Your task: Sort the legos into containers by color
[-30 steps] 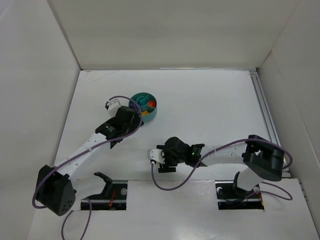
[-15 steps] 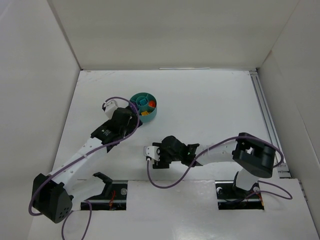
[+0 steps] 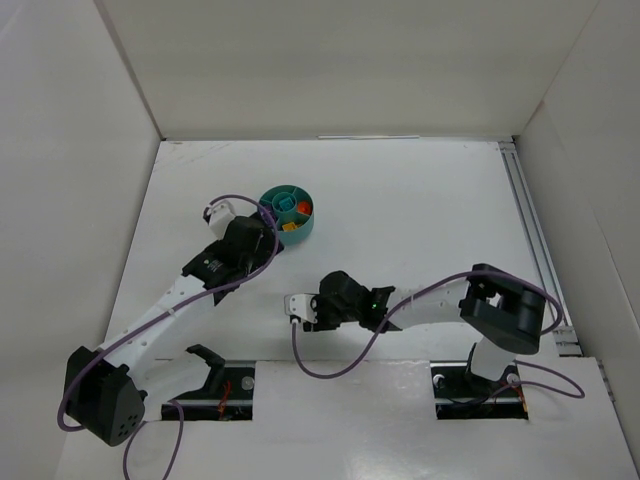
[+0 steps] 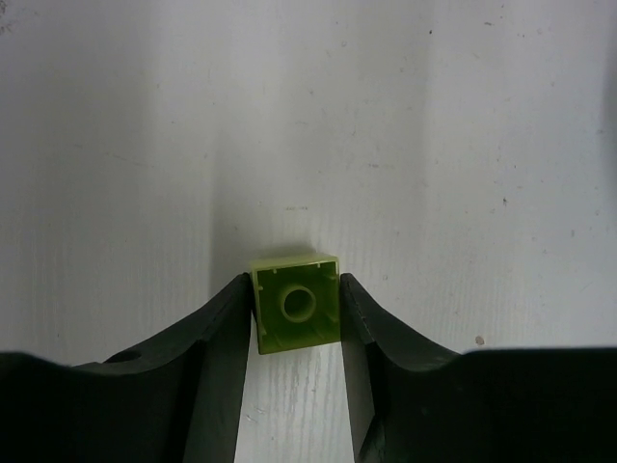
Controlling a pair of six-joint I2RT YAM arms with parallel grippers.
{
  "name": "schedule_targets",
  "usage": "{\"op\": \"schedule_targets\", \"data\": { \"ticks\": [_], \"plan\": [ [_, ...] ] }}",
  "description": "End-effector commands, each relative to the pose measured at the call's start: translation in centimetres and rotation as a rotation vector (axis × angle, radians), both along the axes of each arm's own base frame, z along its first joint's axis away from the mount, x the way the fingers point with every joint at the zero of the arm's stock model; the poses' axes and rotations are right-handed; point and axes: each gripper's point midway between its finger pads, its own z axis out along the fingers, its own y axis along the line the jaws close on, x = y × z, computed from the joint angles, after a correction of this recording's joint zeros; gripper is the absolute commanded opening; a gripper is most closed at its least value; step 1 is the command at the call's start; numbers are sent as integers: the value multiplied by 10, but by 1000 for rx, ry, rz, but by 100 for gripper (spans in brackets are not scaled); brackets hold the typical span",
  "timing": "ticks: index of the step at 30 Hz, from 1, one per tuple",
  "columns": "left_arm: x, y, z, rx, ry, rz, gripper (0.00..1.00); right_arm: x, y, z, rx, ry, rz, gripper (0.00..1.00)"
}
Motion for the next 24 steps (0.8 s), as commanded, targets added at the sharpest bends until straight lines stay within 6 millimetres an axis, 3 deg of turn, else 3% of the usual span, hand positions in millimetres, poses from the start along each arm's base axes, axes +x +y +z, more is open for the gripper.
{"op": "schedule_targets", "data": {
  "ticks": [1, 6, 8, 10, 11, 15, 16, 18, 19, 20, 24],
  "plan": [
    [0, 7, 6, 9, -26, 33, 99, 5, 3, 15, 2, -26, -8, 24],
    [1, 12, 6, -18, -29, 103, 99, 34, 12, 85, 98, -139, -70, 24],
    [3, 16, 6, -26, -30, 128, 99, 61, 6, 110, 126, -186, -142, 24],
    [6, 30, 11, -48, -41, 188, 99, 91, 4, 147, 197, -210, -192, 24],
    [7, 34, 13, -52, -49, 205, 99, 89, 4, 151, 210, -209, -181, 24],
    [10, 62, 12, -72, -52, 328, 99, 146, -14, 199, 267, -242, -282, 25],
    [13, 78, 11, -86, -45, 384, 99, 158, -10, 218, 288, -249, -302, 25],
    [16, 87, 11, -106, -36, 382, 99, 167, -3, 234, 310, -255, -296, 25],
    [16, 93, 7, -107, -26, 391, 99, 179, -1, 255, 339, -283, -318, 25],
    [19, 103, 8, -115, -34, 416, 99, 188, 5, 248, 318, -281, -335, 27],
    [23, 109, 8, -137, -40, 403, 99, 219, 25, 244, 280, -267, -401, 27]
  ]
}}
